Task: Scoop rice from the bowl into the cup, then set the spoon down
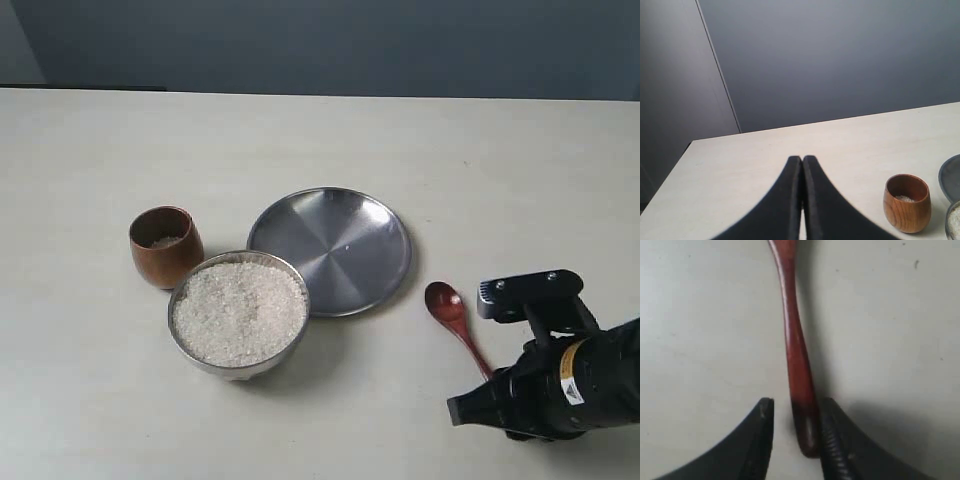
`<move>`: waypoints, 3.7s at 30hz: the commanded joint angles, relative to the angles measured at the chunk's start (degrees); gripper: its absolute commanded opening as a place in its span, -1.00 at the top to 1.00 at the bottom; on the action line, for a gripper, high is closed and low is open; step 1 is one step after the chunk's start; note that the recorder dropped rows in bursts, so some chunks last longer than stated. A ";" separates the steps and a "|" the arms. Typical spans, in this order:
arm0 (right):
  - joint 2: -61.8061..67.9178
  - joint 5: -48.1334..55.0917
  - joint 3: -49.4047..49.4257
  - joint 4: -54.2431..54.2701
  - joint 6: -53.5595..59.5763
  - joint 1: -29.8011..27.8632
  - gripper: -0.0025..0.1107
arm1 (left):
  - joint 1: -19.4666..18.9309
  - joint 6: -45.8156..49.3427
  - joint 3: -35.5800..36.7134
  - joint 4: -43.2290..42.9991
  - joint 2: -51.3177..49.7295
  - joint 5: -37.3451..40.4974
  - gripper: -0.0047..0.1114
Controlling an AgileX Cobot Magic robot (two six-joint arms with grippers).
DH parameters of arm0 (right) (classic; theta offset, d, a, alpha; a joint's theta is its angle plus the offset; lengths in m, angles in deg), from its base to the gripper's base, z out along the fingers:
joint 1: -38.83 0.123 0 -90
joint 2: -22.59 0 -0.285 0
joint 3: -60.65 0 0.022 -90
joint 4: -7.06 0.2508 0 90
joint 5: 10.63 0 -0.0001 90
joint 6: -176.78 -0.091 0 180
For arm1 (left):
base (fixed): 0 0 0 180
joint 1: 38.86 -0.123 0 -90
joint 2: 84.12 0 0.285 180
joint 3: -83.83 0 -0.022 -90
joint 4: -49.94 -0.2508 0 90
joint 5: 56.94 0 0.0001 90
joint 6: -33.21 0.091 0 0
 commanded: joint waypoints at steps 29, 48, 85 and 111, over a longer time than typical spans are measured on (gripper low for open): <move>3.78 -6.83 2.84 -18.53 -16.43 -0.20 0.41 | -0.13 -0.01 -0.25 -0.08 0.02 -0.44 0.91; -5.89 29.21 -19.79 14.09 29.41 -0.20 0.97 | -0.13 -0.01 -0.25 -0.08 0.02 -0.44 0.91; 28.07 52.00 -58.91 -19.94 22.17 31.79 0.97 | -0.13 -0.01 -0.25 -0.08 0.02 -0.44 0.91; 21.41 52.00 -45.12 -30.57 9.73 35.60 0.97 | -0.13 -0.01 -0.25 -0.08 0.02 -0.44 0.91</move>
